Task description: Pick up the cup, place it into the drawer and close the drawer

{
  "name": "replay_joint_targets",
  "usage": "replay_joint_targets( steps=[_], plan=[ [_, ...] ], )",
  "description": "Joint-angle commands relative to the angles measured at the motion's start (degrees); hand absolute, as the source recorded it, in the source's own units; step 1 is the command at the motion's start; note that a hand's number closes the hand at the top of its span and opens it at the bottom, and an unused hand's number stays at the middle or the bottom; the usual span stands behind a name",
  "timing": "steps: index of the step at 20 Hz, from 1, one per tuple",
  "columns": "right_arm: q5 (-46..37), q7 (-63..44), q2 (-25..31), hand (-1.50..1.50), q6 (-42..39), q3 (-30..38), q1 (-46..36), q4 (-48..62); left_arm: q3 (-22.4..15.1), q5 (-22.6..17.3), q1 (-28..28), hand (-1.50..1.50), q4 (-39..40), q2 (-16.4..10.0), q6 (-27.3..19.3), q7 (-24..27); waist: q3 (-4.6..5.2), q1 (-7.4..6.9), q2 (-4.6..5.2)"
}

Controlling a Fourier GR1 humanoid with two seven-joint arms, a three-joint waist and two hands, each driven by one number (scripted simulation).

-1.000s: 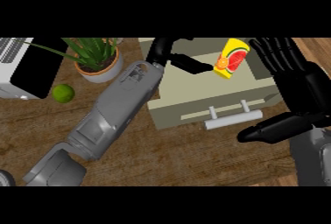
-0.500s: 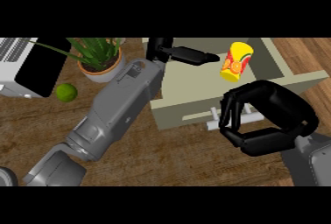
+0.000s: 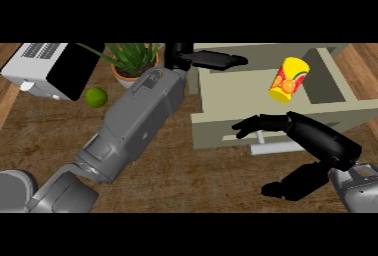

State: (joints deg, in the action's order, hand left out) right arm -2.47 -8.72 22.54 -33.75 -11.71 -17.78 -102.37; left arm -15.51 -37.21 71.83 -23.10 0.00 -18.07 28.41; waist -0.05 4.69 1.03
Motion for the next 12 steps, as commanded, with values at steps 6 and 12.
replay_joint_targets(
  steps=[6,12],
  plan=[
    [-22.2,8.5,-4.5,-1.50,10.3,-9.6,-1.2,21.0,1.4,-2.3,-4.2,-1.50,-2.5,0.0,3.3,4.2,-0.03,-5.44,-0.29],
    [-27.7,17.4,-6.0,1.50,14.9,-8.5,-9.2,44.0,1.2,-1.0,-11.0,-1.50,-6.8,-1.0,5.1,6.5,-0.08,-8.52,-0.35]
  ],
)
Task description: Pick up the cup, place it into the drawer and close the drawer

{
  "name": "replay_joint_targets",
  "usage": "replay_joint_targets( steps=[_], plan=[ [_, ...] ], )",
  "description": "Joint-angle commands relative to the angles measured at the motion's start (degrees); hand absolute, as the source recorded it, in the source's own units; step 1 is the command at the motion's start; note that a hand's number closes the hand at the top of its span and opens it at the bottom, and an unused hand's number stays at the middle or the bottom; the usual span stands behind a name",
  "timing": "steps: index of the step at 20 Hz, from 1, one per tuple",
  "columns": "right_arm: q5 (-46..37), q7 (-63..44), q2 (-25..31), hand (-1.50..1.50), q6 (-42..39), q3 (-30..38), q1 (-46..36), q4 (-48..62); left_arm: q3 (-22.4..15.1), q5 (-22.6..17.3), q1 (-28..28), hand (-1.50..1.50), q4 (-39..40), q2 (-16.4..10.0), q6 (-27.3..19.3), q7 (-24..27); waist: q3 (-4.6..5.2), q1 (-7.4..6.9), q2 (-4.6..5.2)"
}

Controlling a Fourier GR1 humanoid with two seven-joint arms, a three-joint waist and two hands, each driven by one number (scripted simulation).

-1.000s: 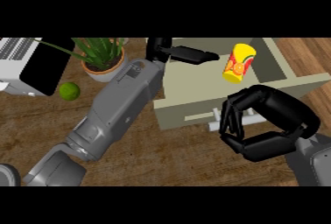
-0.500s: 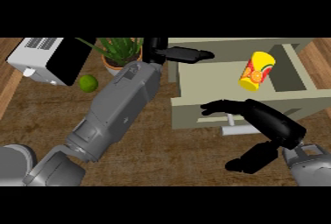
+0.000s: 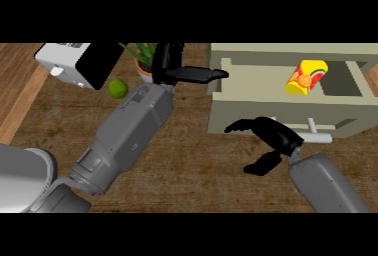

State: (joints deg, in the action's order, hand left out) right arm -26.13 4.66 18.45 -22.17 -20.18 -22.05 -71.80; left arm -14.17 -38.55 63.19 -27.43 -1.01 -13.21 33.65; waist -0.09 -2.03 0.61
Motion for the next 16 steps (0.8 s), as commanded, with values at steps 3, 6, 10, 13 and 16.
replay_joint_targets(
  steps=[3,6,10,13,16],
  plan=[
    [-5.8,7.6,-3.8,1.50,8.3,1.9,-9.4,22.9,0.4,-0.5,-5.1,-1.50,-4.8,-4.2,4.4,-0.8,-0.07,-2.71,0.15],
    [-3.3,13.6,-2.9,1.50,10.5,7.0,-13.9,28.6,-0.2,-0.7,-7.3,-1.50,-7.6,-4.1,4.8,-1.9,-0.16,-4.10,0.20],
    [-2.2,16.2,-1.4,1.50,11.3,11.3,-21.7,36.4,0.5,-1.1,-8.5,-1.50,-9.3,-7.7,7.3,-3.2,-0.18,-5.42,0.84],
    [-0.3,18.6,1.8,1.50,12.3,15.4,-25.9,39.9,0.5,-1.5,-9.2,-1.50,-10.3,-8.1,7.8,-4.2,-0.25,-6.08,1.40],
    [0.5,18.0,3.2,1.50,14.3,18.0,-28.3,43.1,0.1,-1.7,-11.6,-1.50,-12.8,-9.3,9.1,-5.3,-0.25,-7.54,1.24]
  ],
)
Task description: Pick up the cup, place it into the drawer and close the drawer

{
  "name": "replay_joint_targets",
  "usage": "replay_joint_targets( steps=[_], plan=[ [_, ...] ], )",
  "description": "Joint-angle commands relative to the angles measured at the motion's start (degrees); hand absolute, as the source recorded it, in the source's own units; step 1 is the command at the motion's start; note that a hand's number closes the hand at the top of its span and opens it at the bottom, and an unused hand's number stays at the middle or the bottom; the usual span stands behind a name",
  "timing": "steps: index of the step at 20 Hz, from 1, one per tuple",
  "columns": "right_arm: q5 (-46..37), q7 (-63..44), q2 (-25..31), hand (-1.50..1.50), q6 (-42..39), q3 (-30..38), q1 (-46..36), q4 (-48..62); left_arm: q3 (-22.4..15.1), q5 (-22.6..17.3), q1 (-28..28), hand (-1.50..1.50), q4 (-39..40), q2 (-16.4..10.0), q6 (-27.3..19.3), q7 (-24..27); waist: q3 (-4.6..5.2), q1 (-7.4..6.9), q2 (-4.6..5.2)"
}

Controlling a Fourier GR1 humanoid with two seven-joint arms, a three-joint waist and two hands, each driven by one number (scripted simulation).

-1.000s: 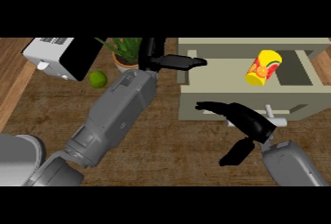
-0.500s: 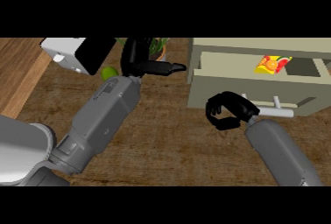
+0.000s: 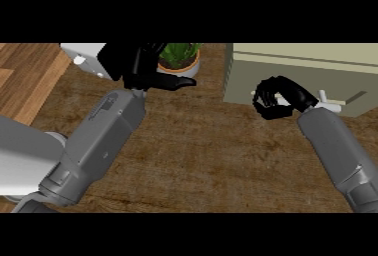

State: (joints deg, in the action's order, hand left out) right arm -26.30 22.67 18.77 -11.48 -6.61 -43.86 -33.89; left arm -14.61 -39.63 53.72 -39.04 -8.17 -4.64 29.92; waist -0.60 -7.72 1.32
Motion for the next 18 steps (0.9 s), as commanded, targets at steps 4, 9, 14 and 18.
replay_joint_targets(
  steps=[4,9,14,18],
  plan=[
    [2.2,-1.3,4.7,1.50,2.9,6.4,-8.3,5.9,-0.5,0.3,-3.4,-1.50,-1.8,-3.0,2.1,-1.0,0.27,-3.00,1.21],
    [4.5,-2.0,7.1,1.50,0.4,8.3,-9.3,4.8,-1.1,0.1,-4.7,-1.50,-3.2,-2.9,3.2,-1.9,0.33,-4.01,1.18],
    [6.0,-2.0,8.6,1.50,-2.2,8.9,-9.3,2.8,-1.0,-0.4,-4.5,-1.50,-4.4,-3.1,4.2,-2.6,0.37,-4.97,1.52],
    [7.6,-2.5,9.3,1.50,-4.1,9.6,-8.7,1.5,-0.9,-0.5,-5.6,-1.50,-5.1,-3.7,5.0,-2.4,0.43,-5.56,1.54]
  ],
)
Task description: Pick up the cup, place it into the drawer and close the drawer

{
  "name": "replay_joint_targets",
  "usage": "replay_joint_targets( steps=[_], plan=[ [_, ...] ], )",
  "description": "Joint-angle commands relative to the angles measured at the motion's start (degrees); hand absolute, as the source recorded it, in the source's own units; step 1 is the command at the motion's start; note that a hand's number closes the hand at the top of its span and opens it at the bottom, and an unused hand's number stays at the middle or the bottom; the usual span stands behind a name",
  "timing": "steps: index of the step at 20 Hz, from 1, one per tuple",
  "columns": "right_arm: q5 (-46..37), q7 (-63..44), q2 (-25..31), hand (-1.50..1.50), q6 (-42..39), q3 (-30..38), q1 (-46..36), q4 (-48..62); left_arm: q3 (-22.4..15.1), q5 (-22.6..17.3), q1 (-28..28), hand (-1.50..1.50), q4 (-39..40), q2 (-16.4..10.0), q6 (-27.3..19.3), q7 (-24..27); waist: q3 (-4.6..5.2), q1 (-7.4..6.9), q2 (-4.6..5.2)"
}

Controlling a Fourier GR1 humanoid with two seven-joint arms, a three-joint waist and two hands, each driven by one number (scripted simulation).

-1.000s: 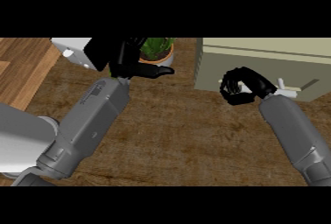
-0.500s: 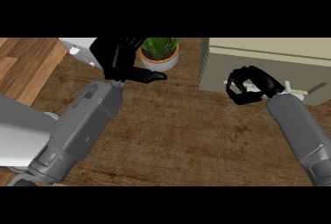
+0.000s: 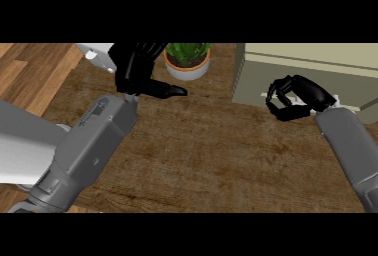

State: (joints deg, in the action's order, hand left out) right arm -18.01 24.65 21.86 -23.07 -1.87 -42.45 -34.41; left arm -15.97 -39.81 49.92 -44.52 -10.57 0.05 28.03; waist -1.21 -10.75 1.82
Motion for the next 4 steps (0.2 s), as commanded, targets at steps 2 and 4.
replay_joint_targets(
  steps=[2,4],
  plan=[
    [-0.3,-4.7,6.5,1.50,6.6,4.9,-9.4,1.6,0.5,-0.4,-1.7,-1.50,-0.1,-2.1,0.9,-1.0,1.02,-3.03,1.09],
    [0.1,-4.6,7.4,1.50,5.4,5.0,-9.2,0.9,0.1,-0.3,-2.6,-1.50,-0.5,-1.4,1.0,-0.3,1.04,-2.84,1.03]
  ],
)
